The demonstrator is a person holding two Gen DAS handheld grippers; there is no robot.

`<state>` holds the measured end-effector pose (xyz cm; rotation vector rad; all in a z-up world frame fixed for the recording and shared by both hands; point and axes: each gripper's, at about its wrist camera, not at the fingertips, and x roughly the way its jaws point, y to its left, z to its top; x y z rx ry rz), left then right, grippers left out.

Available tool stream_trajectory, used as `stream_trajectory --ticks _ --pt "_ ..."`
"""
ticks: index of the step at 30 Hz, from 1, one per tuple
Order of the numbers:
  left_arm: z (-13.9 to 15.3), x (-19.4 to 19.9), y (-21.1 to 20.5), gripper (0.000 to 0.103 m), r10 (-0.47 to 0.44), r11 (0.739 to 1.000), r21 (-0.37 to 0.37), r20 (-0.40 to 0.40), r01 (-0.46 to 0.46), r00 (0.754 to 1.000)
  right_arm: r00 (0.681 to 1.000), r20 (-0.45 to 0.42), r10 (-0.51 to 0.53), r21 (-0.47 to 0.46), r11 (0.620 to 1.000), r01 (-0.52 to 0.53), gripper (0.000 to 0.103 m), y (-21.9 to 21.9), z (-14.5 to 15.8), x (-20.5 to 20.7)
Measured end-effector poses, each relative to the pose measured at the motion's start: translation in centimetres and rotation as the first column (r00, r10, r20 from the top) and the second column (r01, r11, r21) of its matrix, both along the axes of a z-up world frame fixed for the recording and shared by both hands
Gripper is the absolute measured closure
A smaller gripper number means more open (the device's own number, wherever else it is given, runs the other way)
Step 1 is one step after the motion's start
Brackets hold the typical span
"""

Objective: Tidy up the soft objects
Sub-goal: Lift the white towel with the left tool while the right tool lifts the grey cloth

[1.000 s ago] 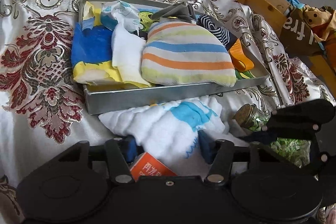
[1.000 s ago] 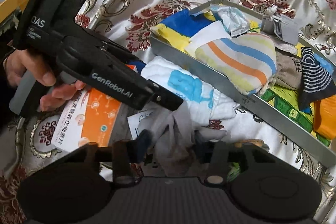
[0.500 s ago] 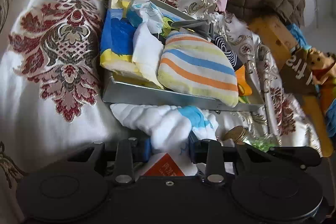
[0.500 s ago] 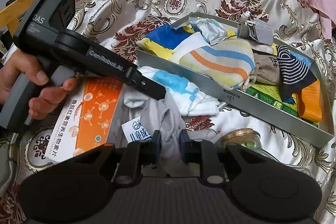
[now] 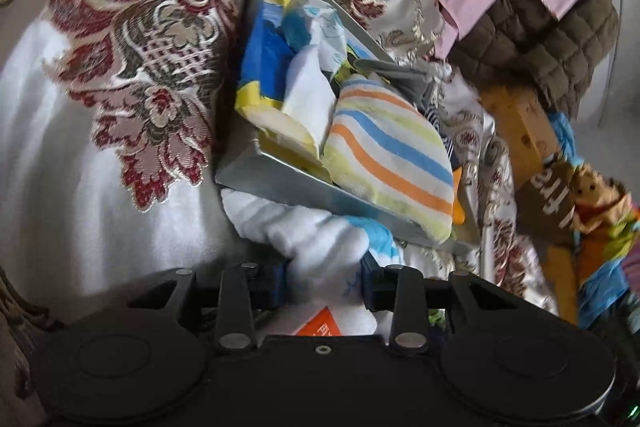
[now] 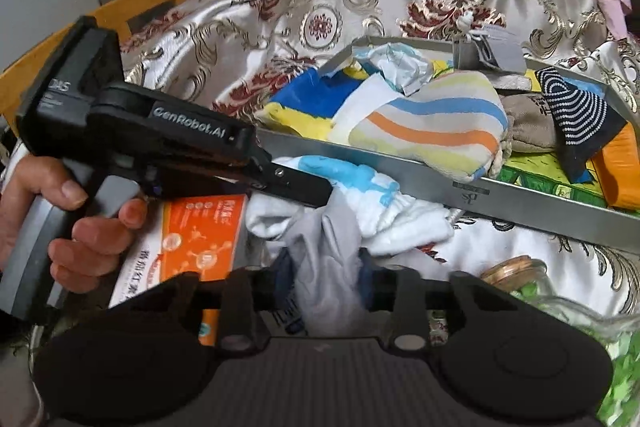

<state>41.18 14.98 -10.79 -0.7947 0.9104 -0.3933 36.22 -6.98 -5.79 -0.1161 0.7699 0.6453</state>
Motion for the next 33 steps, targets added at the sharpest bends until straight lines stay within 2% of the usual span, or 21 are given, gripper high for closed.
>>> stream_trajectory --ticks 3,11,18,23,25,28,29,30,33 --pt "-0.1 -0.2 0.3 0.069 0.011 0.999 -0.035 -0.001 -0.011 1.0 0.999 0.005 -0.032 0.029 0.999 0.032 0.09 -0.9 0.3 -0.4" --pt "0.5 -1.9 1.0 0.079 0.049 0.998 -0.035 0.003 -0.049 0.999 0.999 -0.003 -0.045 0.035 0.998 0.045 0.093 -2.7 0.9 -3.3" --pt "2.2 -4.4 0.7 0.088 0.07 0.996 0.058 0.037 -0.072 0.997 0.996 0.002 -0.084 0.073 0.994 0.083 0.093 -4.7 1.8 -5.7" --pt "3.3 -4.5 -0.3 0.089 0.044 0.99 0.132 0.078 -0.054 0.996 0.995 0.018 -0.099 0.105 0.99 0.097 0.092 -5.5 2.9 -7.0" --pt "2.8 -4.3 -0.3 0.088 0.053 0.991 0.118 0.066 -0.06 0.996 0.994 0.026 -0.104 0.111 0.989 0.1 0.092 -5.6 3.1 -7.3" --pt "2.1 -3.9 0.1 0.069 0.062 0.995 0.075 0.031 -0.065 0.998 0.994 0.025 -0.108 0.124 0.987 0.105 0.092 -5.8 3.2 -7.4" --pt "1.9 -3.7 0.2 0.055 0.061 0.997 0.055 0.018 -0.062 0.998 0.994 0.026 -0.108 0.123 0.987 0.104 0.092 -5.8 3.2 -7.3" --pt "1.5 -3.5 0.2 0.046 0.059 0.998 0.036 0.0 -0.059 0.998 0.994 0.026 -0.108 0.122 0.987 0.104 0.092 -5.8 3.2 -7.3" --pt "0.8 -2.8 -0.2 0.041 0.05 0.998 0.03 -0.018 -0.049 0.999 0.993 0.022 -0.115 0.123 0.986 0.111 0.092 -5.9 3.1 -6.8"
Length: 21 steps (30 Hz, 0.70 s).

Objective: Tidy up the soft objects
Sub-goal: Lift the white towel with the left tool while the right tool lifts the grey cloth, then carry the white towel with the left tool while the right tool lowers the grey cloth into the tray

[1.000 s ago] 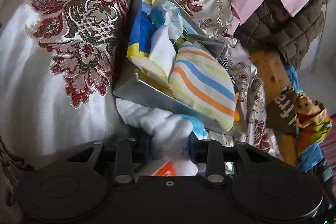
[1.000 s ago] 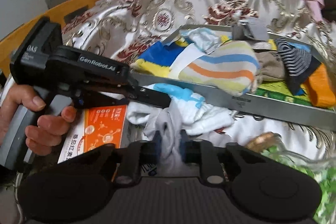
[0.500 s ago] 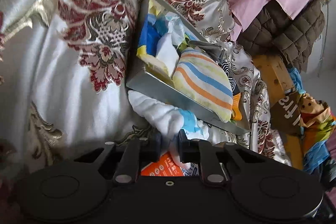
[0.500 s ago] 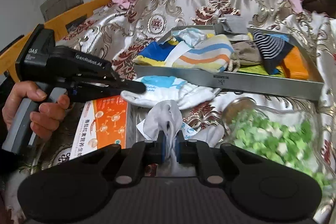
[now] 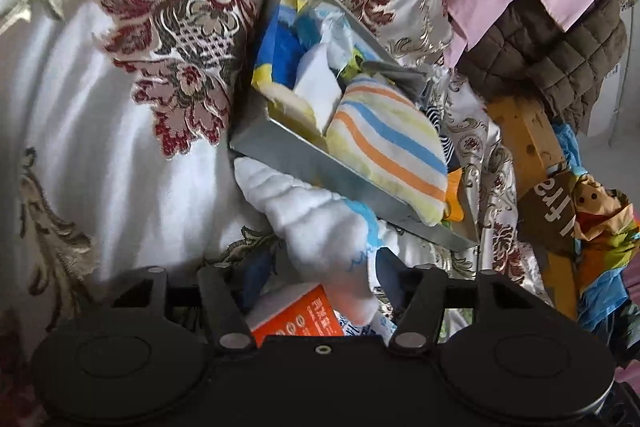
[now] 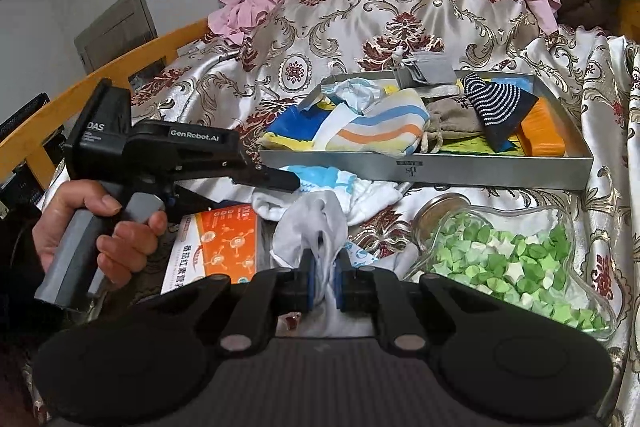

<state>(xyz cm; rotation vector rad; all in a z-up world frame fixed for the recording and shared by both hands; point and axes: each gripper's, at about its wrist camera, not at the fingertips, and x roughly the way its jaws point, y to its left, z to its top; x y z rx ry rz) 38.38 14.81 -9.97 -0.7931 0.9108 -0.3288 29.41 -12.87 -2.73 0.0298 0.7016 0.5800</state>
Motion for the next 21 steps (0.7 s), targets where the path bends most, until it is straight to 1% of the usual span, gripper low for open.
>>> stream_trajectory --ticks 3,5,6,7,8,9,11,12,13,15,17,21 --pt "-0.5 0.5 -0.2 0.034 -0.005 0.999 -0.041 -0.005 0.005 1.0 1.0 -0.005 -0.006 0.002 1.0 0.006 0.092 0.0 -0.3 0.5" --pt "-0.5 1.1 -0.4 0.034 -0.003 0.998 -0.064 -0.008 0.003 1.0 1.0 -0.008 -0.01 0.0 1.0 0.01 0.092 0.1 -0.4 0.8" --pt "-0.5 1.3 -0.5 0.036 -0.006 0.998 -0.068 -0.005 0.006 1.0 1.0 -0.008 -0.013 -0.001 1.0 0.013 0.092 0.2 -0.5 1.0" --pt "-0.5 1.4 -0.7 0.041 -0.012 0.998 -0.065 0.002 0.012 1.0 1.0 -0.006 -0.017 -0.002 1.0 0.017 0.092 0.3 -0.5 1.2" --pt "-0.4 1.4 -0.8 0.058 -0.016 0.999 -0.052 0.006 0.016 1.0 1.0 -0.004 -0.022 -0.002 1.0 0.022 0.092 0.4 -0.6 1.3" --pt "-0.4 1.5 -1.0 0.07 -0.021 0.999 -0.032 0.006 0.021 1.0 1.0 -0.004 -0.029 0.001 1.0 0.029 0.092 0.4 -0.5 1.5" --pt "-0.2 1.4 -1.1 0.076 -0.024 0.999 -0.023 0.015 0.024 1.0 0.999 -0.005 -0.045 0.006 0.999 0.045 0.092 0.5 -0.5 1.8" --pt "0.0 1.4 -1.2 0.083 -0.022 1.0 -0.02 0.021 0.022 1.0 0.999 -0.005 -0.05 0.009 0.999 0.05 0.092 0.6 -0.4 1.9" --pt "0.1 1.4 -1.2 0.087 -0.021 1.0 -0.017 0.028 0.022 0.999 0.999 -0.005 -0.054 0.01 0.998 0.054 0.092 0.7 -0.4 2.0" --pt "0.5 1.3 -1.4 0.09 -0.033 0.999 -0.015 0.045 0.034 0.998 0.998 -0.001 -0.058 0.008 0.998 0.058 0.092 0.7 -0.2 2.1" --pt "1.0 1.0 -1.7 0.091 -0.043 0.999 0.003 0.065 0.043 0.997 0.998 0.002 -0.064 0.007 0.998 0.064 0.092 0.8 0.1 2.0" --pt "2.3 0.4 -2.2 0.091 -0.068 0.998 0.02 0.096 0.066 0.993 0.997 0.013 -0.076 0.001 0.997 0.076 0.092 0.8 1.0 1.5"
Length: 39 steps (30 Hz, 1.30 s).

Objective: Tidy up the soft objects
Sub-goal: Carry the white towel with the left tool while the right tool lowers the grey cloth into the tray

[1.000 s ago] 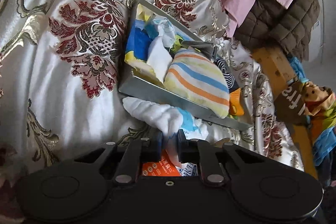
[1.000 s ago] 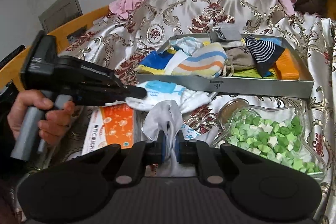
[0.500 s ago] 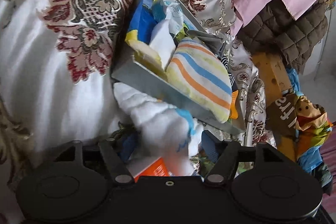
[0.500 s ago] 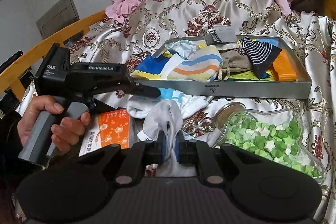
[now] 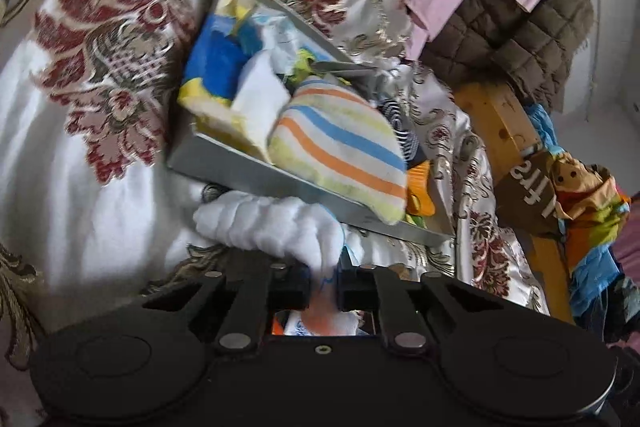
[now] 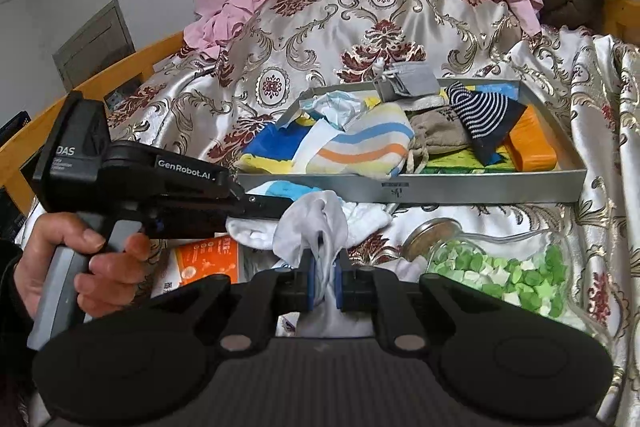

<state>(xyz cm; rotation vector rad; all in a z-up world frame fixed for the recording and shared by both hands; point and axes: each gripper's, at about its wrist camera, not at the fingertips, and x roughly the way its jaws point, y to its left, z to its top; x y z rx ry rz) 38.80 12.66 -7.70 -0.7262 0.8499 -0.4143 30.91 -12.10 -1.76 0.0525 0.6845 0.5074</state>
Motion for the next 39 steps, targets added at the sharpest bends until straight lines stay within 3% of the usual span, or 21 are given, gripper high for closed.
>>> stream_trajectory --ticks 5,12,18,24,31,36,39 --pt "1.9 -0.7 0.3 0.091 -0.001 1.0 0.017 0.027 0.001 1.0 0.999 0.023 -0.027 0.001 1.0 0.027 0.092 -0.2 1.5 -0.2" --pt "5.0 -2.4 1.0 0.092 0.012 0.999 -0.048 0.098 -0.007 0.995 0.998 0.054 -0.035 0.036 0.999 0.033 0.092 -0.5 3.0 -0.3" --pt "8.8 -2.3 0.8 0.091 0.015 1.0 0.019 0.152 -0.018 0.988 0.996 0.084 -0.029 0.062 0.998 0.024 0.092 -0.5 4.6 1.8" --pt "11.5 1.4 0.2 0.09 0.01 0.981 0.187 0.227 -0.054 0.974 0.994 0.099 -0.05 0.116 0.993 0.038 0.092 0.6 6.1 6.6" --pt "10.6 6.1 -0.1 0.09 0.026 0.971 0.215 0.341 -0.105 0.94 0.994 0.035 -0.102 0.246 0.965 0.09 0.092 2.6 5.9 14.3" --pt "8.2 7.6 -0.2 0.089 0.016 0.963 0.247 0.334 -0.104 0.943 0.99 -0.04 -0.135 0.301 0.943 0.141 0.092 3.5 4.1 18.0" --pt "6.7 8.1 -0.1 0.089 0.004 0.959 0.269 0.304 -0.09 0.953 0.989 -0.052 -0.141 0.267 0.952 0.15 0.092 4.3 3.4 19.1"
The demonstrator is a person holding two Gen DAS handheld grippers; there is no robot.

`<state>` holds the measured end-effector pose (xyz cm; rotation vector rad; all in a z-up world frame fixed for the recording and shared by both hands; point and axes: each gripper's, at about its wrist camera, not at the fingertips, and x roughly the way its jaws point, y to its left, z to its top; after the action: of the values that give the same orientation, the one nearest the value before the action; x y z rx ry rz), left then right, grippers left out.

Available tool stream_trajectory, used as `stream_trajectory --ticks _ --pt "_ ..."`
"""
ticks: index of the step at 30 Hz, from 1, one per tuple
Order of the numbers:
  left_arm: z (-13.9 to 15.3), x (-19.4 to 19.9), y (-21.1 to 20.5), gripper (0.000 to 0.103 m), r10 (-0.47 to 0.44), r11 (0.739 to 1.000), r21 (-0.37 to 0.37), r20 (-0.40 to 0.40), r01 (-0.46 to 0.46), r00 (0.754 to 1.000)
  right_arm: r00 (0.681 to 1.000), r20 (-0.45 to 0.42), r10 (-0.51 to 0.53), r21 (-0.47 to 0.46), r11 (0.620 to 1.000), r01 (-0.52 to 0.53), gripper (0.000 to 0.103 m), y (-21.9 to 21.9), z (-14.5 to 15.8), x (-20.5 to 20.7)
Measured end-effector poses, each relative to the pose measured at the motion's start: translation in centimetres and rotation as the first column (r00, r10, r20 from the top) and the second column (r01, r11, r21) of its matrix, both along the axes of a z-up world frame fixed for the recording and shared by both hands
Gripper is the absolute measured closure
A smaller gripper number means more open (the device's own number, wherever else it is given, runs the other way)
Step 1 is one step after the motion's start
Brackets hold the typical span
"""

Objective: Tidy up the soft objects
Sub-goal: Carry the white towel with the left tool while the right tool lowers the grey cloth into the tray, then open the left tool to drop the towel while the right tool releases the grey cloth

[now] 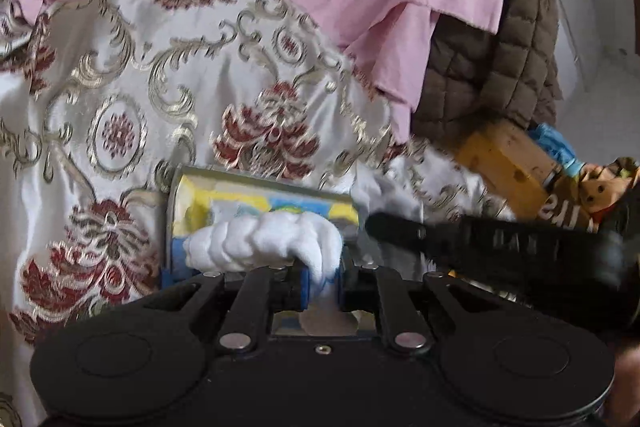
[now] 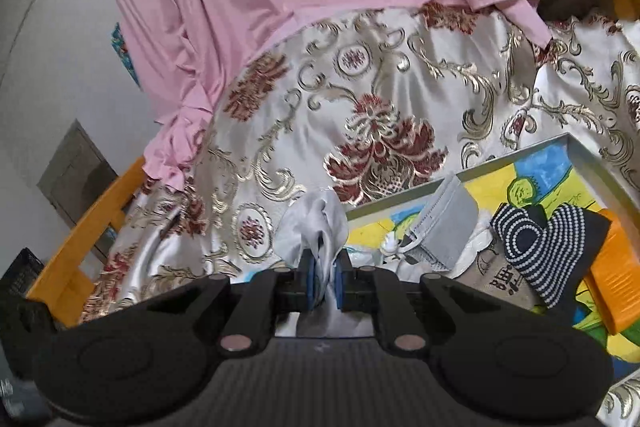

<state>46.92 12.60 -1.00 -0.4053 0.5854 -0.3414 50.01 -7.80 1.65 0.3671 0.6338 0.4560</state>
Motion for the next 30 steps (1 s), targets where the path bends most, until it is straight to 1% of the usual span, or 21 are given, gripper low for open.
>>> stream_trajectory --ticks 4,9,14,18,20,24,30 --pt "-1.3 0.3 0.4 0.088 -0.011 0.999 0.037 -0.031 0.012 0.999 1.0 0.006 0.0 -0.054 0.999 0.0 0.092 1.1 -0.5 0.6" --pt "-2.1 0.3 0.7 0.087 0.006 0.996 0.091 -0.064 -0.001 0.998 1.0 0.012 -0.012 -0.108 0.994 0.013 0.092 1.9 -0.9 0.9" --pt "-2.8 0.6 0.3 0.086 0.021 0.981 0.192 -0.131 0.004 0.991 1.0 -0.024 -0.021 -0.16 0.987 0.017 0.091 2.1 -1.7 1.0" --pt "-3.2 0.4 -0.3 0.084 0.035 0.964 0.267 -0.155 0.008 0.987 0.998 -0.046 -0.033 -0.177 0.984 0.024 0.09 1.7 -2.5 0.8" --pt "-3.2 0.4 -0.6 0.083 0.039 0.957 0.289 -0.167 0.011 0.985 0.998 -0.051 -0.034 -0.189 0.982 0.024 0.087 1.5 -2.8 0.6" --pt "-3.2 0.1 -1.1 0.081 0.041 0.945 0.326 -0.176 0.019 0.983 0.998 -0.052 -0.031 -0.208 0.978 0.019 0.085 1.3 -2.8 0.2" --pt "-2.9 -0.4 -1.4 0.076 0.053 0.935 0.355 -0.176 0.013 0.983 0.999 -0.044 -0.031 -0.23 0.973 0.02 0.081 1.2 -2.5 -0.5"
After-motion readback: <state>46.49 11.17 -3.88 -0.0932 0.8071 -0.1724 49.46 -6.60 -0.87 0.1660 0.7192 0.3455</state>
